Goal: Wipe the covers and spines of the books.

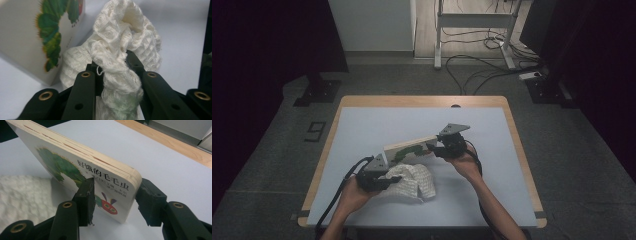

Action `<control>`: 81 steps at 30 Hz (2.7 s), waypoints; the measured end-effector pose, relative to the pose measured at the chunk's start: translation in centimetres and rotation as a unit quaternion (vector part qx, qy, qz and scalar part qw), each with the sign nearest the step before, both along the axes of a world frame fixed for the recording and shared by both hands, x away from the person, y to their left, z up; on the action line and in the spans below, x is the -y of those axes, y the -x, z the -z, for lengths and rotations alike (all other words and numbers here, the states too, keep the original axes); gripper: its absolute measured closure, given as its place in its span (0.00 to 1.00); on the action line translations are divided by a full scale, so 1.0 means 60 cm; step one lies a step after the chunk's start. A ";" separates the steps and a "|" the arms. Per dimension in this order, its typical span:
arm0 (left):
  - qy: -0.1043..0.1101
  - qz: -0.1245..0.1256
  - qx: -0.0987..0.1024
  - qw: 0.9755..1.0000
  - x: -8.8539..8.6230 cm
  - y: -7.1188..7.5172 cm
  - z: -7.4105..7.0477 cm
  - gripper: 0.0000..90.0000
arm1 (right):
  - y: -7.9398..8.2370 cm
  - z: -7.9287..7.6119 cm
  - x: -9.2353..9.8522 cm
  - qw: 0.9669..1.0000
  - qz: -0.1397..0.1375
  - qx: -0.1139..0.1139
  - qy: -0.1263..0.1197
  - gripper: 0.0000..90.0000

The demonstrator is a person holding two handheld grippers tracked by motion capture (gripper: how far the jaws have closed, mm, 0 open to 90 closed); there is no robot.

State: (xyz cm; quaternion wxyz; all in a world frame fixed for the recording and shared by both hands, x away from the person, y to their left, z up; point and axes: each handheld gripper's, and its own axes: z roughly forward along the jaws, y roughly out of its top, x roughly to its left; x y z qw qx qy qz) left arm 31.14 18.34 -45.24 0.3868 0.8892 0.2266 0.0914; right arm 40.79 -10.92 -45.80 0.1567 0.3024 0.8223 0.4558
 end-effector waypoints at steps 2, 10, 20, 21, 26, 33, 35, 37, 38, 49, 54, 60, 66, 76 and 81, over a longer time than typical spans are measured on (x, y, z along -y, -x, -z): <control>0.004 -0.003 0.001 1.000 -0.006 0.002 -0.009 0.82 | 0.000 0.000 0.000 1.000 0.000 0.000 0.000 0.55; 0.005 -0.021 0.004 1.000 -0.035 0.012 -0.036 0.81 | 0.001 0.000 0.001 1.000 -0.002 0.000 0.000 0.55; 0.008 -0.056 0.005 0.998 -0.083 0.026 -0.043 0.81 | 0.001 0.000 0.002 1.000 -0.002 0.000 0.001 0.55; 0.009 -0.061 0.005 0.998 -0.089 0.027 -0.043 0.81 | 0.001 0.000 0.002 1.000 -0.002 -0.001 0.000 0.55; 0.008 -0.079 0.006 0.997 -0.117 0.031 -0.048 0.81 | 0.001 0.000 0.002 1.000 -0.002 -0.001 -0.001 0.55; 0.006 -0.110 0.008 0.994 -0.163 0.039 -0.054 0.81 | 0.001 0.000 0.002 1.000 -0.002 0.000 -0.001 0.55; 0.005 -0.121 0.009 0.993 -0.175 0.039 -0.054 0.81 | 0.001 0.000 0.002 1.000 -0.002 -0.001 -0.001 0.55; 0.004 -0.129 0.008 0.992 -0.185 0.038 -0.053 0.81 | 0.001 0.000 0.002 1.000 -0.002 0.000 -0.001 0.55; 0.004 -0.133 0.008 0.991 -0.191 0.037 -0.053 0.81 | 0.001 0.000 0.002 1.000 -0.002 0.000 -0.001 0.55; -0.015 -0.153 0.008 0.988 -0.198 0.000 -0.042 0.81 | 0.001 0.001 0.002 1.000 -0.002 0.001 -0.002 0.55; -0.029 -0.148 0.010 0.989 -0.167 -0.028 -0.030 0.81 | 0.002 0.000 0.003 1.000 -0.004 0.001 0.000 0.55; -0.039 -0.134 0.005 0.990 -0.130 -0.057 -0.012 0.81 | 0.002 0.001 0.002 1.000 -0.003 0.003 0.000 0.55; -0.031 -0.125 -0.005 0.992 -0.105 -0.077 0.010 0.81 | 0.002 0.001 0.002 1.000 -0.002 0.004 0.000 0.55; -0.030 -0.120 -0.026 0.992 -0.084 -0.096 0.048 0.81 | 0.002 0.004 0.000 1.000 0.001 0.004 0.002 0.55; -0.027 -0.123 -0.036 0.991 -0.080 -0.104 0.065 0.81 | 0.002 0.005 -0.001 1.000 0.002 0.004 0.004 0.55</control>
